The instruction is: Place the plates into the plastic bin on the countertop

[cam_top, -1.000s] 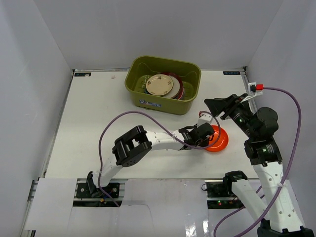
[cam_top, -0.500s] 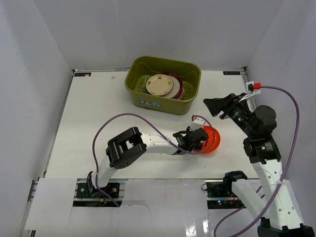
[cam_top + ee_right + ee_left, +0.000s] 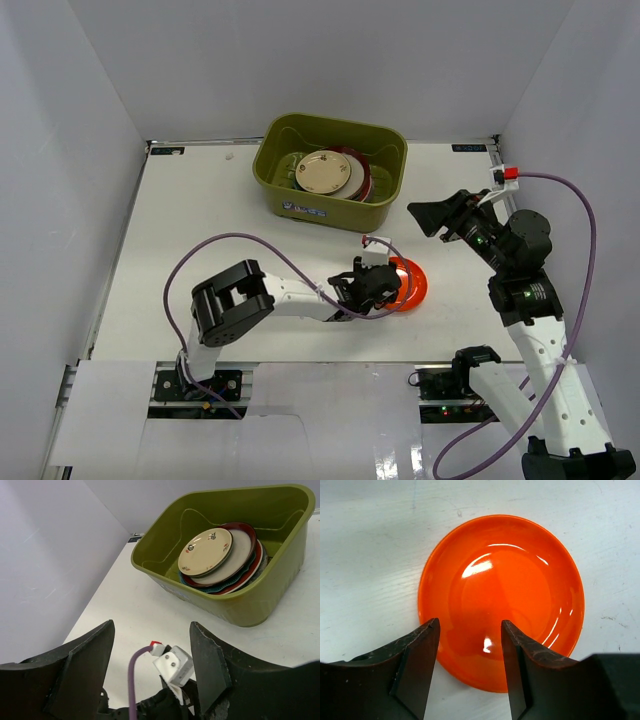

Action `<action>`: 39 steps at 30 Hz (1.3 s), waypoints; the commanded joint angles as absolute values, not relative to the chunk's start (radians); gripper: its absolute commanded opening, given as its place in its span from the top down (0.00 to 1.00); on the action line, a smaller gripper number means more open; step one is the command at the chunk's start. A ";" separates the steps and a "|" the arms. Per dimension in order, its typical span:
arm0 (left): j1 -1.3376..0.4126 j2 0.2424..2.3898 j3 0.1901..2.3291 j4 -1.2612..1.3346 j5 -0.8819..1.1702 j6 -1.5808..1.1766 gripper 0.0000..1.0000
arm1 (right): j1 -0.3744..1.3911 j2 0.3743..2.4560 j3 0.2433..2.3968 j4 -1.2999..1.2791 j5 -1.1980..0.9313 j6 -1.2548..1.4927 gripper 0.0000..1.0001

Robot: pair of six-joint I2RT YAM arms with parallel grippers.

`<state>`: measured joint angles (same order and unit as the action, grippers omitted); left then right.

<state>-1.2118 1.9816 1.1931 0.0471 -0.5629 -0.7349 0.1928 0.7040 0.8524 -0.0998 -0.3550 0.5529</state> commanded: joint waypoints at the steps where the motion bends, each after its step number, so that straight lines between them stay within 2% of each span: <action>1: -1.206 1.853 1.144 0.118 -0.636 -0.747 0.37 | 0.199 0.706 0.842 -0.038 -0.379 0.551 0.33; 6: -1.206 1.761 1.034 0.185 -0.699 -0.738 0.35 | 0.199 0.715 0.833 -0.014 -0.394 0.564 0.33; 8: -1.206 1.752 1.009 0.219 -0.695 -0.720 0.31 | 0.201 0.719 0.828 -0.012 -0.399 0.571 0.33; 12: -1.201 1.838 1.089 0.100 -0.677 -0.735 0.32 | 0.201 0.719 0.827 -0.012 -0.402 0.574 0.33; 17: -1.190 1.954 1.150 0.081 -0.623 -0.730 0.37 | 0.201 0.718 0.828 -0.012 -0.405 0.574 0.33; 19: -1.172 1.988 1.175 0.048 -0.617 -0.742 0.49 | 0.201 0.713 0.824 -0.012 -0.405 0.572 0.33; 21: -1.149 2.013 1.186 0.047 -0.589 -0.747 0.55 | 0.201 0.709 0.821 -0.012 -0.403 0.574 0.33; 22: -1.146 2.013 1.183 0.052 -0.583 -0.749 0.73 | 0.201 0.706 0.819 -0.014 -0.402 0.572 0.33; 25: -1.147 1.988 1.180 0.066 -0.575 -0.738 1.00 | 0.201 0.700 0.828 -0.023 -0.385 0.560 0.33; 28: -1.149 1.930 1.183 0.071 -0.514 -0.701 1.00 | 0.201 0.698 0.899 -0.060 -0.325 0.534 0.33; 34: -1.137 1.641 1.137 0.104 -0.483 -0.663 1.00 | 0.201 0.689 1.057 -0.075 -0.250 0.509 0.33; 39: -0.958 1.534 1.222 0.051 -0.388 -0.615 1.00 | 0.201 0.644 1.108 -0.037 -0.193 0.503 0.34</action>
<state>-1.0775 1.6318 1.1431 0.0444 -0.4305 -0.6529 0.1970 0.6735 1.0702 -0.0895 -0.2497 0.5304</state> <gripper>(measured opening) 0.030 0.664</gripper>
